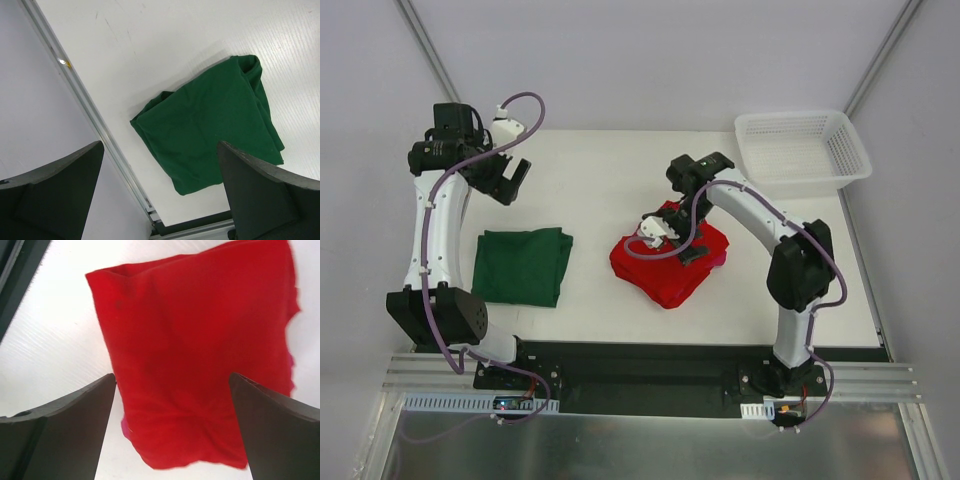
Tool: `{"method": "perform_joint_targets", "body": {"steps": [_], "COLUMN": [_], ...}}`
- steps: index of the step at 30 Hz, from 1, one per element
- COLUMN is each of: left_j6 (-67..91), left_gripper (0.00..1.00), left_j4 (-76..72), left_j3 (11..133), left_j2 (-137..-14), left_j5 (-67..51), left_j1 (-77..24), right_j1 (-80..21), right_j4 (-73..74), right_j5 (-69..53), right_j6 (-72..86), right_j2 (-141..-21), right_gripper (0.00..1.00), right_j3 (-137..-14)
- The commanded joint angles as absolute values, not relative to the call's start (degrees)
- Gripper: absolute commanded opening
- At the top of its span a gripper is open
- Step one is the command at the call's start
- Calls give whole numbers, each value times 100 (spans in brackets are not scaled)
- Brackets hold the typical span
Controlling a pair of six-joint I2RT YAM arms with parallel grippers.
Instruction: Fold and stack the t-shirts
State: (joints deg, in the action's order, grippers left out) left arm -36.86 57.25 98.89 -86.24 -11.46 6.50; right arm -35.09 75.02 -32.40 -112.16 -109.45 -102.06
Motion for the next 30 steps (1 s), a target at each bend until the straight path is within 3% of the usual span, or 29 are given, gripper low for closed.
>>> {"method": "perform_joint_targets", "body": {"steps": [1,19,25,30], "left_j6": [-3727,-3727,-3744,-3744], "left_gripper": [96,96,96,96], "left_j4": [5704,5704,5722,5722], "left_j3": [9765,9905,10090,10186], "left_j2": [-8394,-8534,-8666,-8763], "left_j5": [-1090,-879,-853,-888], "left_j1": [712,712,721,721], "right_j1": [-3621,-3349,-3349,-3340], "right_j4": [7991,7418,8155,8271], "right_j5": [-3612,-3665,-3550,-3621], "right_j6": [-17077,-17112,-17104,-17112], "right_j2": [-11109,-12322,-12349,-11857], "right_gripper": [100,100,100,100], "right_j3": [-9915,-10968,-11373,-10969]}}
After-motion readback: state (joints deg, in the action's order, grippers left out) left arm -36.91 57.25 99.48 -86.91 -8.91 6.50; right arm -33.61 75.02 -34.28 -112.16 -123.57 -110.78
